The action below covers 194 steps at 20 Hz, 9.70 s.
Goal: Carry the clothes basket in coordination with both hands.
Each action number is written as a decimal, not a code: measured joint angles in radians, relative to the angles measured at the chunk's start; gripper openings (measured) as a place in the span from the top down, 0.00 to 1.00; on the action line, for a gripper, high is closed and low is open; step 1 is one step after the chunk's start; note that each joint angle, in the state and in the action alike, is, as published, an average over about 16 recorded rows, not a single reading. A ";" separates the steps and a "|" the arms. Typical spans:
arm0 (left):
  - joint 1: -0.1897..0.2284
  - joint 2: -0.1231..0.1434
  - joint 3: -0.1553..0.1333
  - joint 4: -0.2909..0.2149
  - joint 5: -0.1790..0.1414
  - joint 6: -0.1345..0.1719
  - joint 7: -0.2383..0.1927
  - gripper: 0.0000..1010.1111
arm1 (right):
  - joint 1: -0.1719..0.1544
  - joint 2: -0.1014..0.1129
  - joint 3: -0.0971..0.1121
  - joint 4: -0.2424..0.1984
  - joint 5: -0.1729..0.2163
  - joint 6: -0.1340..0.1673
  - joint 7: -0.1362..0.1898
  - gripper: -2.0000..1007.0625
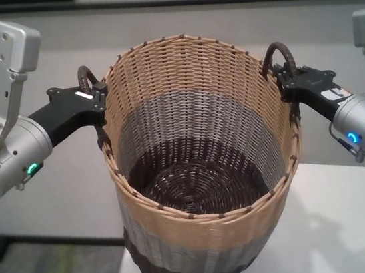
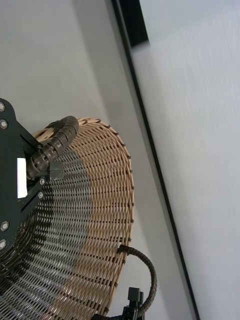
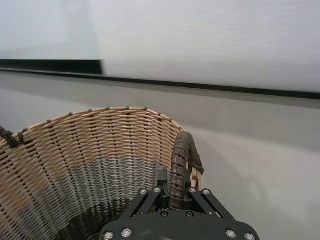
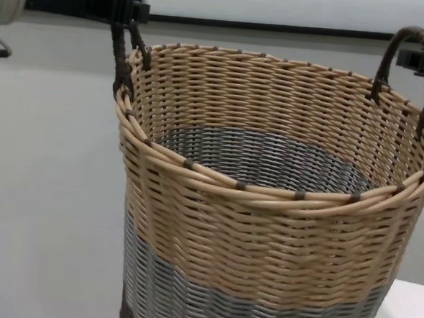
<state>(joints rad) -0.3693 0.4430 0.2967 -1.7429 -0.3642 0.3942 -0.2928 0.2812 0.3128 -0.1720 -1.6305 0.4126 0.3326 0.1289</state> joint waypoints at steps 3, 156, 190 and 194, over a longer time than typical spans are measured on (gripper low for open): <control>0.000 0.000 0.000 0.000 0.000 0.000 0.000 1.00 | 0.000 0.000 0.000 0.000 0.000 0.000 0.000 0.85; 0.063 -0.032 -0.089 0.271 0.049 -0.093 0.010 0.83 | 0.119 -0.231 -0.181 0.401 -0.202 -0.112 0.069 0.76; 0.088 -0.079 -0.126 0.215 0.102 -0.001 0.100 0.01 | 0.120 -0.218 -0.166 0.378 -0.281 -0.076 0.047 0.00; 0.089 -0.086 -0.128 0.206 0.120 0.018 0.112 0.01 | 0.124 -0.219 -0.158 0.382 -0.297 -0.066 0.043 0.00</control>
<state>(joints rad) -0.2807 0.3570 0.1686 -1.5372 -0.2445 0.4126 -0.1808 0.4051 0.0935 -0.3296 -1.2487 0.1154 0.2666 0.1715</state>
